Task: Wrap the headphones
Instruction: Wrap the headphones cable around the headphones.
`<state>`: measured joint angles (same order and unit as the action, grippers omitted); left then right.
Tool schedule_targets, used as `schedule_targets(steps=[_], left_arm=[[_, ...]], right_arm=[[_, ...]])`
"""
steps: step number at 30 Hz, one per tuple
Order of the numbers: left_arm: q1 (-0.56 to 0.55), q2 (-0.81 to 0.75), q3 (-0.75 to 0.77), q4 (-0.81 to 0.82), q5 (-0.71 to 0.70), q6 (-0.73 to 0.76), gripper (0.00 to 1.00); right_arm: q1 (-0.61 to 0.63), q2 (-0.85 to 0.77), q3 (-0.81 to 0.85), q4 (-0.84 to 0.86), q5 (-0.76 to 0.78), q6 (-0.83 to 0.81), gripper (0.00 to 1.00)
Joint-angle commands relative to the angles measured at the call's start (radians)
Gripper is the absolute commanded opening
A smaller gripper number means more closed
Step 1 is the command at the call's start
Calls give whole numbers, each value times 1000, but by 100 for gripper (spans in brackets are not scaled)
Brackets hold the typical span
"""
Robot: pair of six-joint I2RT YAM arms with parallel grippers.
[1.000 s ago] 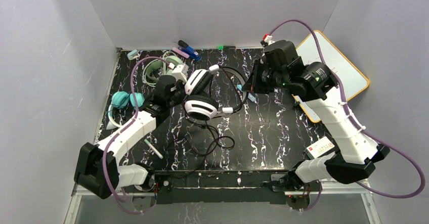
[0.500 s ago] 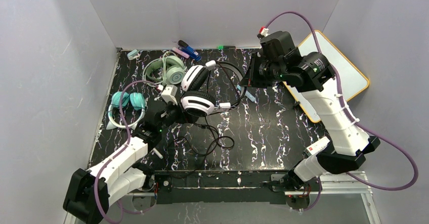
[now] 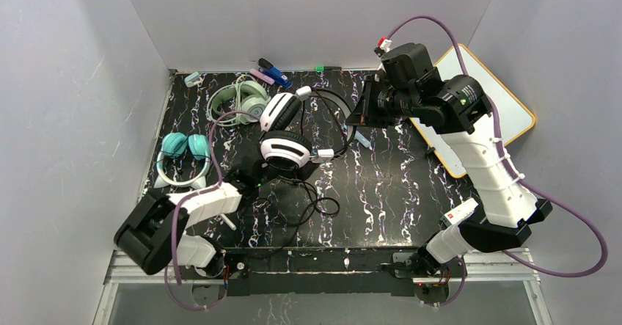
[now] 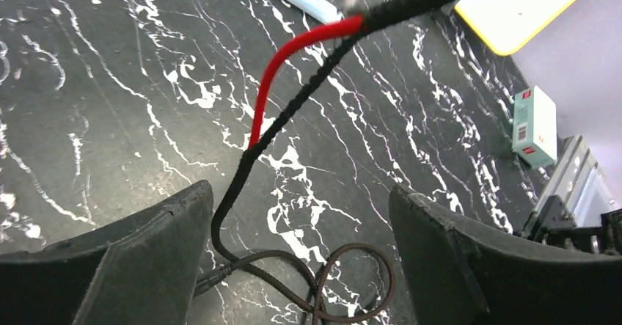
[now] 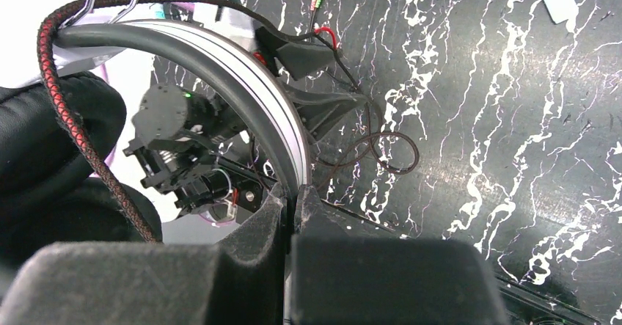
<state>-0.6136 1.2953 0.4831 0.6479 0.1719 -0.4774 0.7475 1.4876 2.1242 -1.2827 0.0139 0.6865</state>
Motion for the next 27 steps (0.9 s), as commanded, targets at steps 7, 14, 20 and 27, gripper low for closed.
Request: schedule_targets(steps=[7, 14, 20, 27], left_arm=[[-33, 130, 6, 89, -193, -39, 0], [-26, -53, -132, 34, -355, -85, 0], [-26, -93, -193, 13, -251, -170, 0], [-62, -152, -176, -20, -218, -204, 0]], right_arm=[[-9, -29, 116, 149, 29, 93, 1], [-18, -30, 157, 93, 199, 87, 1], [-22, -40, 143, 127, 284, 92, 1], [-22, -81, 16, 253, 318, 128, 1]])
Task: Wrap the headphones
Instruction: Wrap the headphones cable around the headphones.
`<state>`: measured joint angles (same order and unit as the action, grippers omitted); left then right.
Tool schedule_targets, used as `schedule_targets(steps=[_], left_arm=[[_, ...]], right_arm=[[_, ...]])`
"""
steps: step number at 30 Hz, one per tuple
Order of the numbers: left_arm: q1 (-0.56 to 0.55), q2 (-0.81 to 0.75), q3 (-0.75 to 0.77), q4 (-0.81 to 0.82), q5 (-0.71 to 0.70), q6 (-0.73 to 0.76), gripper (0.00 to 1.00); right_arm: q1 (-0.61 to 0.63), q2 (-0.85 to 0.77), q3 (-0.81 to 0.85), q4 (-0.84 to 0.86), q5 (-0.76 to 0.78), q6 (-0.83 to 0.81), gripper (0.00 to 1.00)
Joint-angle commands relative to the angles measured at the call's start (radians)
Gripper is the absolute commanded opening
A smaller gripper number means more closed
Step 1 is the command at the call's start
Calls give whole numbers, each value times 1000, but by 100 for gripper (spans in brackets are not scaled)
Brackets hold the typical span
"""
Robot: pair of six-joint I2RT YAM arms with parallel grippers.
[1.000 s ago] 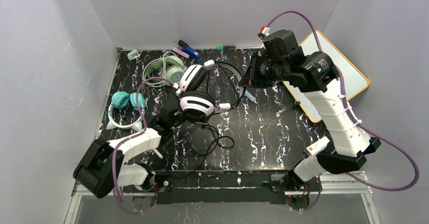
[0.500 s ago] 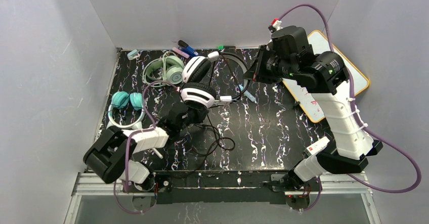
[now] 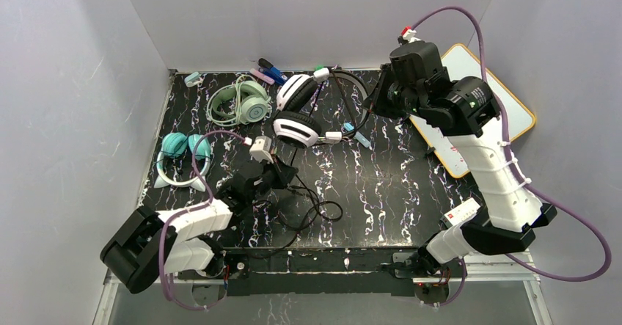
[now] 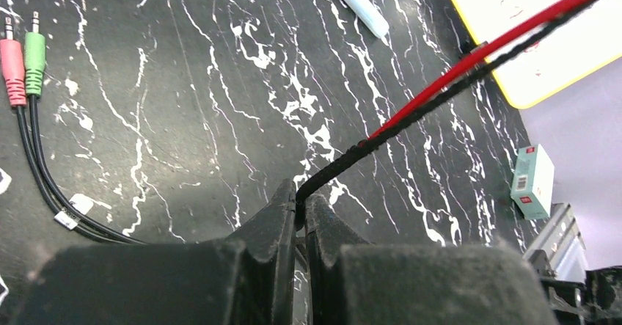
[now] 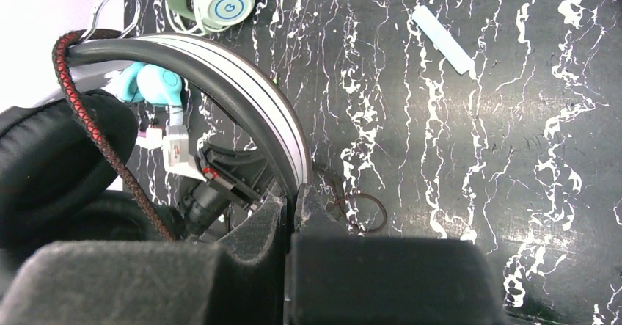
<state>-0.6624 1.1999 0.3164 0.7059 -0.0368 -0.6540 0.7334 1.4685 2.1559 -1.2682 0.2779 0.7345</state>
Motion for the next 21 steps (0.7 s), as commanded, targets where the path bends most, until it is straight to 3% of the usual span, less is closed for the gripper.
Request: schedule_targets(steps=[1, 5, 10, 15, 21], left_arm=[[-12, -87, -8, -109, -42, -26, 0], [-11, -163, -12, -214, -101, -20, 0], [-21, -113, 17, -230, 61, -69, 0], [-118, -114, 62, -233, 62, -102, 0], [-244, -100, 121, -268, -22, -117, 0]], right_arm=[[-8, -62, -17, 228, 68, 79, 1], [-8, -92, -51, 216, 126, 80, 1], [-9, -158, -165, 327, 234, 94, 1], [-9, -203, -319, 513, 352, 137, 1], [-10, -155, -315, 585, 515, 176, 1]])
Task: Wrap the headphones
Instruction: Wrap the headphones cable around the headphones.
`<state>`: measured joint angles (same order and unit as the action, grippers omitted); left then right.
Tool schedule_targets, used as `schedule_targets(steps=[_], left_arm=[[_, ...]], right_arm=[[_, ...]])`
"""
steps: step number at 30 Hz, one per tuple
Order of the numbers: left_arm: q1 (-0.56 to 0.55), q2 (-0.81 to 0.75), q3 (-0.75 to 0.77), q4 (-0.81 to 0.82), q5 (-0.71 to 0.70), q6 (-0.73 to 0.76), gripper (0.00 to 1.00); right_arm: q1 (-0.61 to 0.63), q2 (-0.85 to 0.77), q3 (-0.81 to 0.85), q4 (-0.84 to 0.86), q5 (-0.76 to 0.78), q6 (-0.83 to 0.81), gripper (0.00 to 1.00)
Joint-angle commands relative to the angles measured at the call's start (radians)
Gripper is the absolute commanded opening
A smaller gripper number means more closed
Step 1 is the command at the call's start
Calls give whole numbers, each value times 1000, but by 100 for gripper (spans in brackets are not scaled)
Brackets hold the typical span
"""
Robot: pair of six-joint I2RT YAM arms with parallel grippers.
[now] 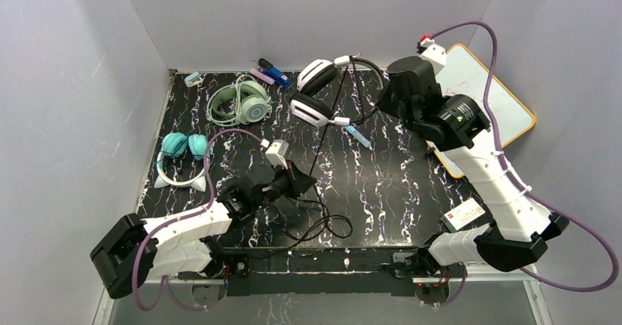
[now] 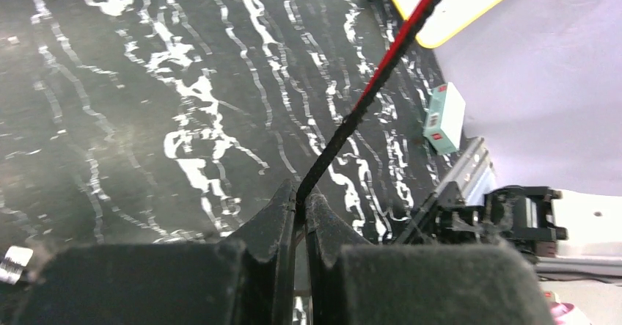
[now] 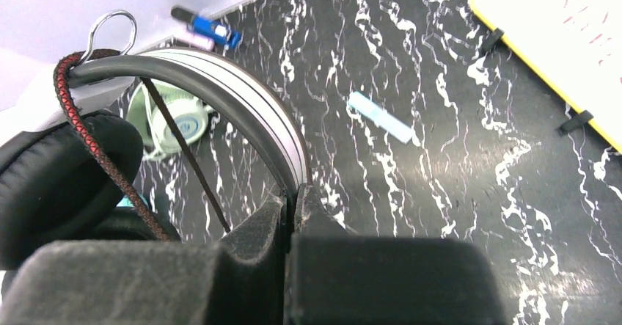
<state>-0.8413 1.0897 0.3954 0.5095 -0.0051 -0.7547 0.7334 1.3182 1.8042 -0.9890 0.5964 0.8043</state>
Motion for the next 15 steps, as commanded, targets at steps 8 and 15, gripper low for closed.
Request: schedule_targets(steps=[8, 15], left_arm=[[-211, 32, 173, -201, -159, 15, 0], [-261, 54, 369, -490, -285, 150, 0]], right_arm=[[-17, 68, -32, 427, 399, -35, 1], [-30, 109, -174, 422, 424, -119, 1]])
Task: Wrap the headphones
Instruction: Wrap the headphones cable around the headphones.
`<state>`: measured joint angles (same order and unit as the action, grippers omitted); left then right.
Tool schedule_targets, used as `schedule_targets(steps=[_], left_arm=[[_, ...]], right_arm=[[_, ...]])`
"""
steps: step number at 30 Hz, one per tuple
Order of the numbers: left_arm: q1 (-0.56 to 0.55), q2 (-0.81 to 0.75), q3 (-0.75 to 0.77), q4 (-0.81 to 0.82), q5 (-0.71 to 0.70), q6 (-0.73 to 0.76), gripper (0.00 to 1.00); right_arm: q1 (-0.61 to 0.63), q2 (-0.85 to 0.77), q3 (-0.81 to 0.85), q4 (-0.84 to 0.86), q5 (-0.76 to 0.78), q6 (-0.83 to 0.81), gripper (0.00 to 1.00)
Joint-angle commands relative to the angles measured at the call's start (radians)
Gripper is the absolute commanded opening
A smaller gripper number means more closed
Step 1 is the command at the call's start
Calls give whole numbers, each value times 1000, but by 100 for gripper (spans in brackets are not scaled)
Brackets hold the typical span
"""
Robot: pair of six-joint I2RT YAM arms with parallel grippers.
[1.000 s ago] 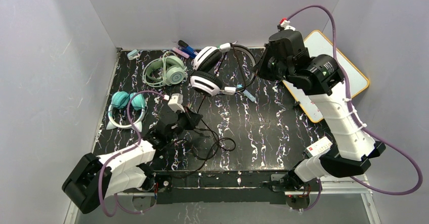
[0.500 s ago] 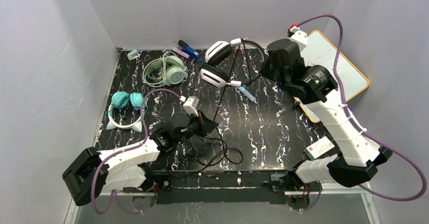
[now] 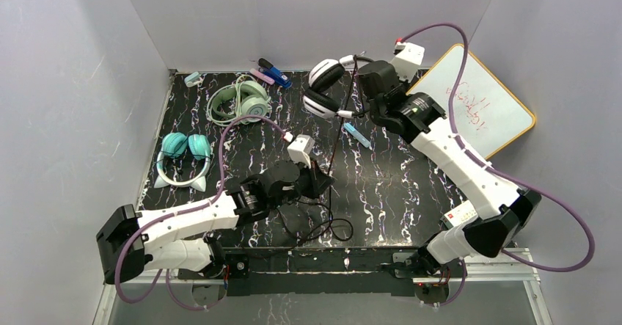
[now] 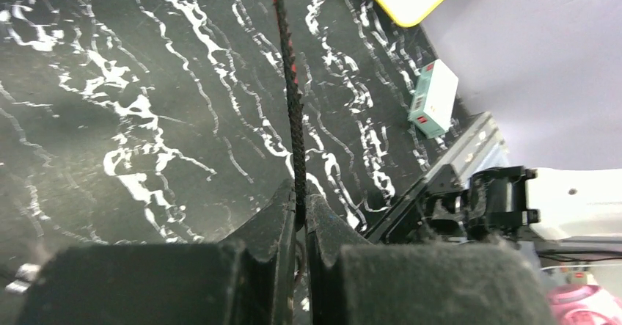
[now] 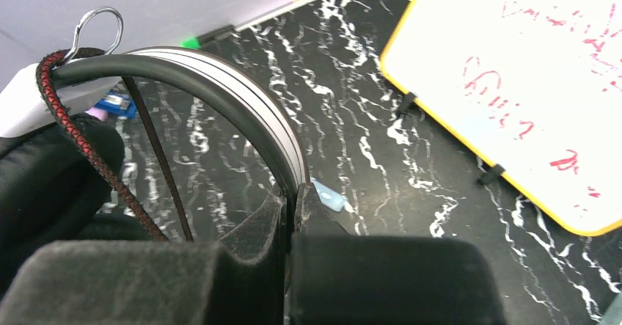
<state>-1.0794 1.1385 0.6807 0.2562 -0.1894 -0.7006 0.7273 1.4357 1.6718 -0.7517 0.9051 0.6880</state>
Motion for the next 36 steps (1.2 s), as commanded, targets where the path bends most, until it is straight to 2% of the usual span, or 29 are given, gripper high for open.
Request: schedule_targets(steps=[1, 9, 13, 16, 18, 22, 27, 30, 36], left_arm=[[-25, 8, 108, -290, -123, 115, 0], [-27, 44, 323, -611, -383, 310, 0], [-25, 79, 437, -672, -515, 454, 0], [-17, 94, 476, -664, -555, 554, 0], [22, 101, 486, -639, -510, 585, 0], [142, 109, 473, -572, -319, 601, 0], [186, 133, 443, -511, -321, 688, 0], [230, 149, 421, -475, -234, 724, 0], [327, 149, 371, -410, -22, 657, 1]], right_arm=[[-26, -6, -62, 176, 106, -7, 1], [-38, 34, -151, -7, -51, 8, 1], [-36, 41, -184, -79, -137, -46, 1], [-36, 37, -196, -124, -212, -97, 1], [-37, 23, -205, -131, -291, -144, 1], [-34, -2, -198, -169, -422, -194, 1], [-31, 34, -132, -294, -545, -240, 1], [-29, 60, -88, -351, -638, -271, 1], [-30, 77, -22, -423, -703, -303, 1]])
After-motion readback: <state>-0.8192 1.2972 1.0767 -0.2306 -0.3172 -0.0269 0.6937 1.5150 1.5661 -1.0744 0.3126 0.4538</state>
